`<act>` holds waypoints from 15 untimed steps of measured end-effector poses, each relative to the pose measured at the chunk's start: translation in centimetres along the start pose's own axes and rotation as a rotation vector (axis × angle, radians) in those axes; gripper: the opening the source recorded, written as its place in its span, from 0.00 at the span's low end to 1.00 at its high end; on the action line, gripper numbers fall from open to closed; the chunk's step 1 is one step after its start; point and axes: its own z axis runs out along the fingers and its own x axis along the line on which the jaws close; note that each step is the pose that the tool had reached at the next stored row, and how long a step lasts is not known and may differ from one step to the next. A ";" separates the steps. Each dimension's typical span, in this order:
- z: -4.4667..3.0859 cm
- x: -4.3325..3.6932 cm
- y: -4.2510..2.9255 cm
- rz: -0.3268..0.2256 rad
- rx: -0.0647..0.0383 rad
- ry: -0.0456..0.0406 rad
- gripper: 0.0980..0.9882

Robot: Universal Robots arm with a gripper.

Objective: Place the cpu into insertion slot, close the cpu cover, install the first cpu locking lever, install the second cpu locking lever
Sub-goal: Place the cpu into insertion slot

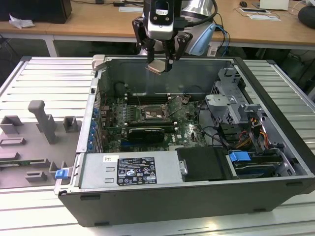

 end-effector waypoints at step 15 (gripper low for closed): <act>0.01 0.02 -0.02 0.050 -0.001 -0.0044 0.50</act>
